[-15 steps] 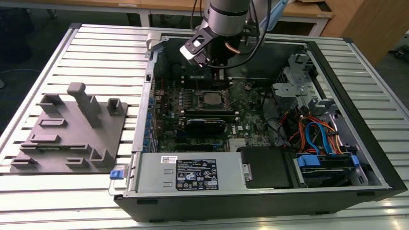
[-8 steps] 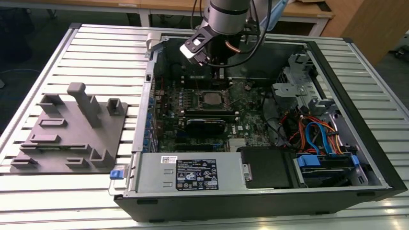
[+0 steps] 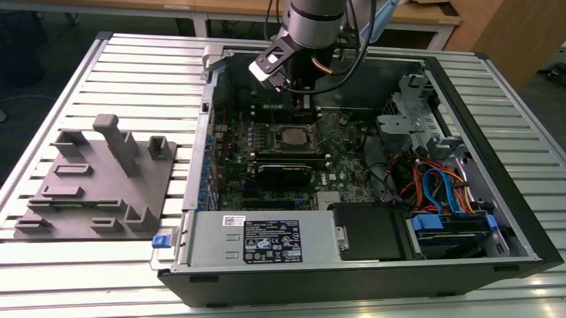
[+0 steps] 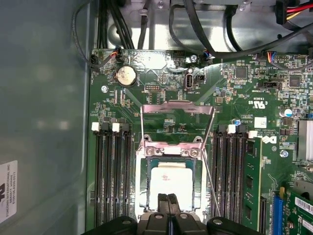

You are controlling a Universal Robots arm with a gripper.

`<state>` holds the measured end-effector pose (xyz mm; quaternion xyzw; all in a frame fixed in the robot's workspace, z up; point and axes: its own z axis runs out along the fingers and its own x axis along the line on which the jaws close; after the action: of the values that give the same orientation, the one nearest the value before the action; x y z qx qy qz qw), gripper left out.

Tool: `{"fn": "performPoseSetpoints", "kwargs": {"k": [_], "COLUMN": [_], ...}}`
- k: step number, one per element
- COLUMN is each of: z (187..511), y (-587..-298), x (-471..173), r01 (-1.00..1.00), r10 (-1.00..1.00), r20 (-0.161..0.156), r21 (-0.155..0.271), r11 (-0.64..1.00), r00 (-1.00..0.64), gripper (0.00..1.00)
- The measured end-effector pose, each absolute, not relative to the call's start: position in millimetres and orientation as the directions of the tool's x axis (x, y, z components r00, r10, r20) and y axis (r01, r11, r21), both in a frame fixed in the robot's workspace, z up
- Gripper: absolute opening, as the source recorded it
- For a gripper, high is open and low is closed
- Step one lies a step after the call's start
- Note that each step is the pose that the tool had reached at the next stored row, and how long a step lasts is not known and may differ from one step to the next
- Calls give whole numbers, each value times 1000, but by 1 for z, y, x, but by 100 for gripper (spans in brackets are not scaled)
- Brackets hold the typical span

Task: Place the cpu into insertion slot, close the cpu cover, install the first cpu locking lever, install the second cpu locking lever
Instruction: 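Close the cpu cover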

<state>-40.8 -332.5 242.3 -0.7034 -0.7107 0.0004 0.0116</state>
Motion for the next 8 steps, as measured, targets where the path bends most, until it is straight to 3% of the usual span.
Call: {"fn": "performPoseSetpoints", "kwargs": {"k": [8], "z": [242], "y": [-332], "x": [-39], "r01": [1000], "r10": [1000], "r20": [16], "r21": [-17], "r11": [10], "r00": [-10], "gripper": [10]}}
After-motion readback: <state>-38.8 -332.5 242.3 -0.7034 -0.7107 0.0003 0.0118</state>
